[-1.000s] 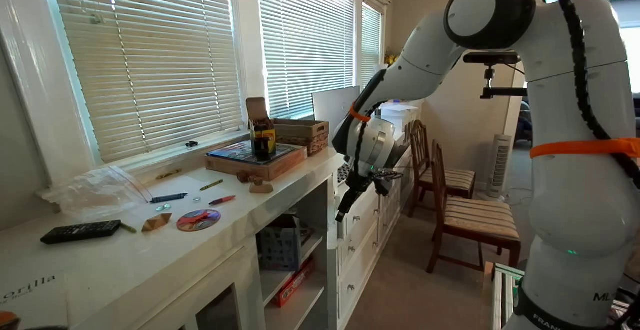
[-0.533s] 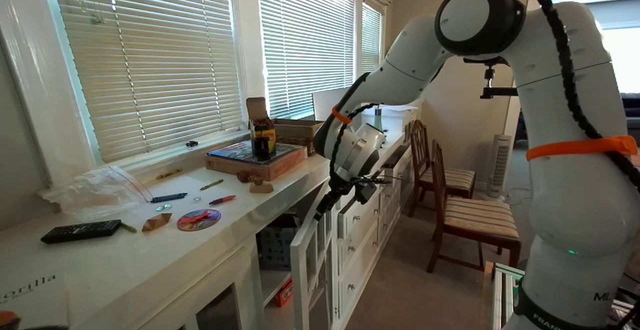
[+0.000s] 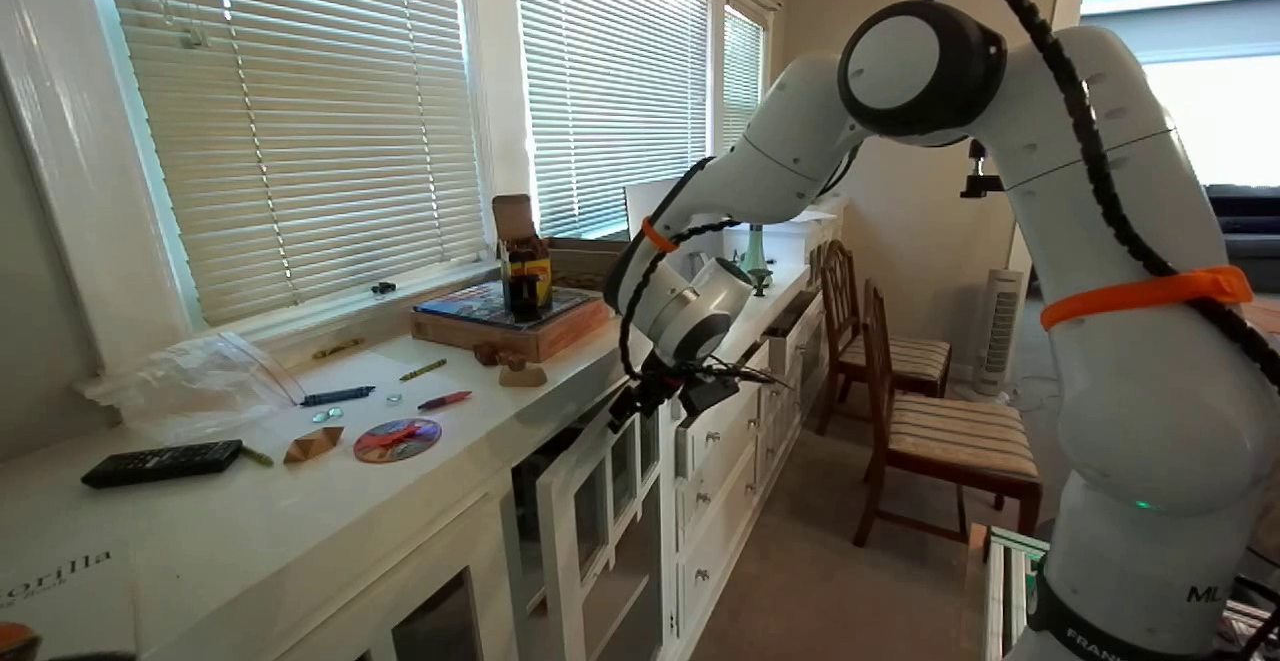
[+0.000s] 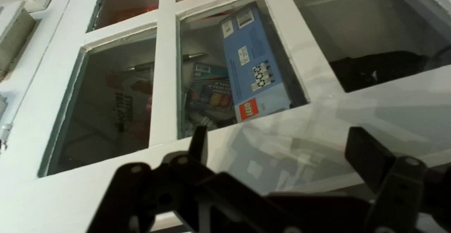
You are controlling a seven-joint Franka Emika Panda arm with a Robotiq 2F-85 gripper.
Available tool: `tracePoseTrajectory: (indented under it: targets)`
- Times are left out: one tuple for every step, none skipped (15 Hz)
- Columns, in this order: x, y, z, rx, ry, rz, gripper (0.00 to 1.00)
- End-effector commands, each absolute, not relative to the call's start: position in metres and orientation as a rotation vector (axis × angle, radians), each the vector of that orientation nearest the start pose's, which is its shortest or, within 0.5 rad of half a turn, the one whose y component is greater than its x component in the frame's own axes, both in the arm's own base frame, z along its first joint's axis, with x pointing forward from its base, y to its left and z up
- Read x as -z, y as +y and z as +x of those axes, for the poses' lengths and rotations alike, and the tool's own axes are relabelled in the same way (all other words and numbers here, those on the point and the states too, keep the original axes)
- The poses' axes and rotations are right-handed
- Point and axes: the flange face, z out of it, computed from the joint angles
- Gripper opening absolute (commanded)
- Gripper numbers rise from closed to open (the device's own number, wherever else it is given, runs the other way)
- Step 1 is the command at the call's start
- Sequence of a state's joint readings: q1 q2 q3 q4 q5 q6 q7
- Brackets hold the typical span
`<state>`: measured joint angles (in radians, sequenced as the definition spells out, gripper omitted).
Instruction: Close the bottom right cabinet door
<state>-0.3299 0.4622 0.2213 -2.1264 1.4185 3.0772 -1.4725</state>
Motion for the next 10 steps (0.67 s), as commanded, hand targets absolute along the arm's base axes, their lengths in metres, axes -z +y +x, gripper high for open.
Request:
tracePoseTrajectory:
  targets:
    - [-0.201,-0.142,0.562,0.918,0.254,-2.916,1.00]
    - [-0.204,-0.142,0.566,0.940,0.246,-2.924,1.00]
    - [-0.204,-0.141,0.569,0.951,0.229,-2.928,1.00]
    - [-0.205,-0.142,0.573,0.969,0.214,-2.933,1.00]
    - [-0.206,-0.143,0.576,0.988,0.203,-2.937,1.00]
    - [-0.206,-0.143,0.578,0.996,0.195,-2.938,1.00]
    - [-0.205,-0.144,0.579,1.004,0.188,-2.937,1.00]
    - [-0.204,-0.144,0.578,1.003,0.189,-2.934,1.00]
    - [-0.199,-0.142,0.571,0.973,0.199,-2.941,1.00]
    - [-0.190,-0.136,0.553,0.899,0.211,-2.937,1.00]
